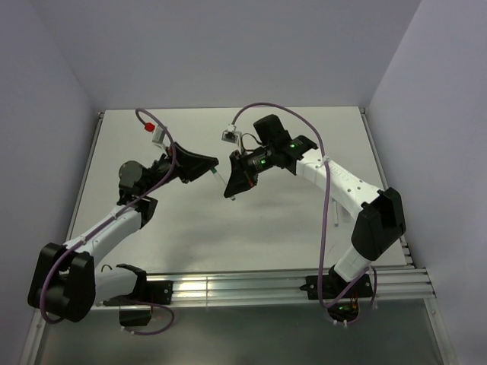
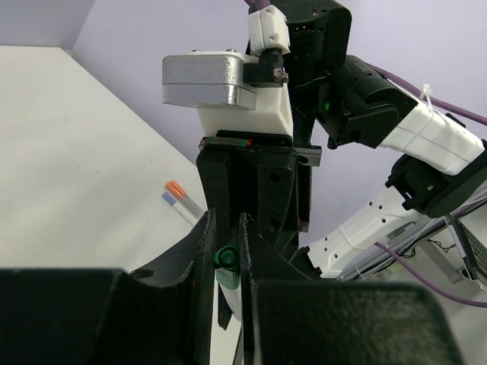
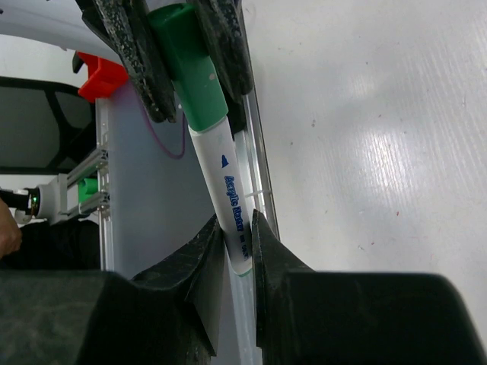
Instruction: Insert the pens into the pen caps
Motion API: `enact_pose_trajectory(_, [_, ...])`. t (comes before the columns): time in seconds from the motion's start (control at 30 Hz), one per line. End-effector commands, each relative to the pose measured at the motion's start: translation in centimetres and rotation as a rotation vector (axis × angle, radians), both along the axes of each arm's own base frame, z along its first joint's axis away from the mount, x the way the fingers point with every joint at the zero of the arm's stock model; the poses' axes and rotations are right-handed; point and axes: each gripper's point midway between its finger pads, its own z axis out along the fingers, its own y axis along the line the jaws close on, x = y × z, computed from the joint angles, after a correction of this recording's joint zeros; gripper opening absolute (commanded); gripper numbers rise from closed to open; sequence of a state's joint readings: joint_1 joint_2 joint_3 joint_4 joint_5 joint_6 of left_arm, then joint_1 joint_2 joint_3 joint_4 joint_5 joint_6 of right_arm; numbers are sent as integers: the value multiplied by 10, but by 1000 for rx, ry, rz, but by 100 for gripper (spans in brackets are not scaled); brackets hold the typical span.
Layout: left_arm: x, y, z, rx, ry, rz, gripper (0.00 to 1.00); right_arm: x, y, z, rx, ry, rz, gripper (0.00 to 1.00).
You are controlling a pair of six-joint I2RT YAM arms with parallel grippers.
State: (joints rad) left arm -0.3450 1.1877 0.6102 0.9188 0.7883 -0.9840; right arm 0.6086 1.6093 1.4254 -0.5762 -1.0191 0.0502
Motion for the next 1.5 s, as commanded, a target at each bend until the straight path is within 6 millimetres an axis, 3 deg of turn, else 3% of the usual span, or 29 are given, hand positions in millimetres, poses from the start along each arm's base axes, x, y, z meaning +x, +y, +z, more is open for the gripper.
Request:
enact_pose_trajectory(0.0, [-130, -18, -62, 167, 187, -620, 0, 99, 9, 130, 284, -554, -226, 0])
enact_pose_trajectory(0.3, [-145, -23, -62, 163, 184, -662, 0, 110, 11, 141, 295, -598, -246, 0])
enact_pose_trajectory(0.7, [-143, -25, -64, 147, 234, -642, 0, 106, 13, 145, 312, -593, -229, 0])
enact_pose_trajectory(1.0, [-108, -22, -57, 166, 219, -587, 0, 85, 12, 126, 305, -523, -184, 0])
enact_pose_trajectory(1.17, [-106, -21, -50, 191, 187, -648, 0, 82, 9, 116, 287, -511, -189, 0])
enact_pose_trajectory(1.27, [-105, -21, -62, 240, 259, -672, 0, 84, 9, 115, 282, -517, -197, 0])
enact_pose_trajectory(1.47, [-101, -21, -54, 249, 161, -603, 0, 84, 10, 112, 279, -493, -196, 0])
